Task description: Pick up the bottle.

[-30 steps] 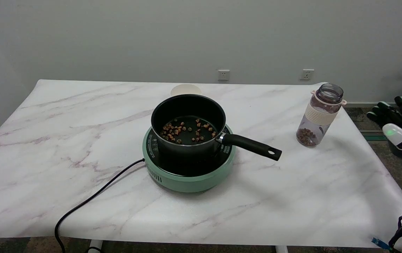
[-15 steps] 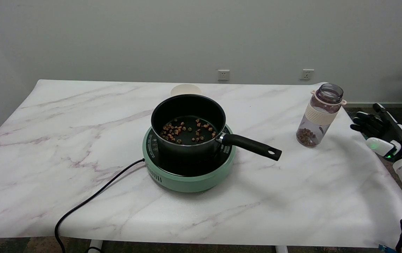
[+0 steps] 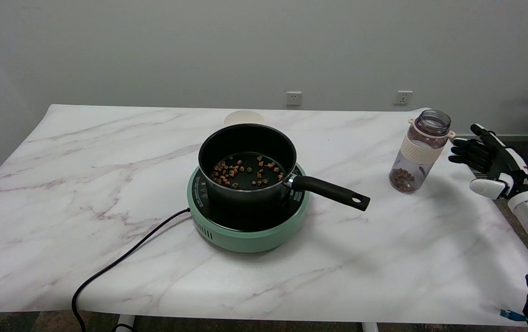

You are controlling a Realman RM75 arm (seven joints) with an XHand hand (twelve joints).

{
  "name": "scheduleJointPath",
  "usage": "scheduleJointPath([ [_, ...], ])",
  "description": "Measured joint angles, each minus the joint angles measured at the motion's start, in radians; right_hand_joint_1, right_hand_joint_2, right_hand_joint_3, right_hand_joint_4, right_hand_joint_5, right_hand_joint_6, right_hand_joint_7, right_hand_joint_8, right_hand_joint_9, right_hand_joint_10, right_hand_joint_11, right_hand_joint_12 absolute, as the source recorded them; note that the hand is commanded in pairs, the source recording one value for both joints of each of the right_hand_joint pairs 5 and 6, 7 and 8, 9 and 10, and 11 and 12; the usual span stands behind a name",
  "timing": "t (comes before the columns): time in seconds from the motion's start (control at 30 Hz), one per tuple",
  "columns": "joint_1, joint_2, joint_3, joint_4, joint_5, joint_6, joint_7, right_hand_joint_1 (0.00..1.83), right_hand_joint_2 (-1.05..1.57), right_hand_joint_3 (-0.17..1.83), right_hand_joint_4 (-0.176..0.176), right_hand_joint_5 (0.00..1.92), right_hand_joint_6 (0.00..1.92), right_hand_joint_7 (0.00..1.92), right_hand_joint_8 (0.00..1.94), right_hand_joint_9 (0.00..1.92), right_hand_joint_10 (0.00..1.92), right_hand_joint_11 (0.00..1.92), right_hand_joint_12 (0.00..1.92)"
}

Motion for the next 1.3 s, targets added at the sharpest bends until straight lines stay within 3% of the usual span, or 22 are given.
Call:
scheduleJointPath([
  [0.63, 0.023, 0.015, -0.001, 0.088, -0.053, -0.072, -0.046, 1.16, -0.92, 1.09, 0.000, 0.13, 0.13, 0.45, 0.45, 0.47, 0.47, 0.52, 0.52],
  [1.3, 0.119, -0.007, -0.112, 0.095, -0.058, -0.094, -0.051, 1.15, -0.91, 1.10, 0.000, 0.16, 0.16, 0.46, 0.46, 0.47, 0.47, 0.52, 0.52],
])
